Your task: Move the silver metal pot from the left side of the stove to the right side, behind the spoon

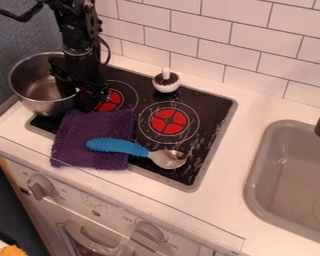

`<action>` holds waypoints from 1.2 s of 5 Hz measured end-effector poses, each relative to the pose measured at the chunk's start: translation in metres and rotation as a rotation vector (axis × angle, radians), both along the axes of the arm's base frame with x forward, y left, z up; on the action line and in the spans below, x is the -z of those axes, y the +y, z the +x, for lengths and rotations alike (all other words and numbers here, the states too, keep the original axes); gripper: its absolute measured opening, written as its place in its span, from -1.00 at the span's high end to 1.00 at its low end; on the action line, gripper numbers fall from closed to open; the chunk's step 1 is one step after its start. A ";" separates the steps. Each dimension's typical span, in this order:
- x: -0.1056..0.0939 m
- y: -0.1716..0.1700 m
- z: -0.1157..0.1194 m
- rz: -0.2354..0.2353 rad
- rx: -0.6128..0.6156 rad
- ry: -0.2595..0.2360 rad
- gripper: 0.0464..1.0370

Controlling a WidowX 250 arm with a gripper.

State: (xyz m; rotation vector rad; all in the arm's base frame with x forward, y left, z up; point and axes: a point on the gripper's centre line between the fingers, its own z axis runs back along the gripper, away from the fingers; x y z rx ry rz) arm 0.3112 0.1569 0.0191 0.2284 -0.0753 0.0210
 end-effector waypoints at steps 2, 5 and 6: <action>0.002 -0.005 0.001 0.003 0.015 0.010 0.78; -0.007 -0.011 -0.012 0.007 -0.007 0.032 0.95; -0.043 -0.024 -0.013 0.084 0.002 0.006 0.95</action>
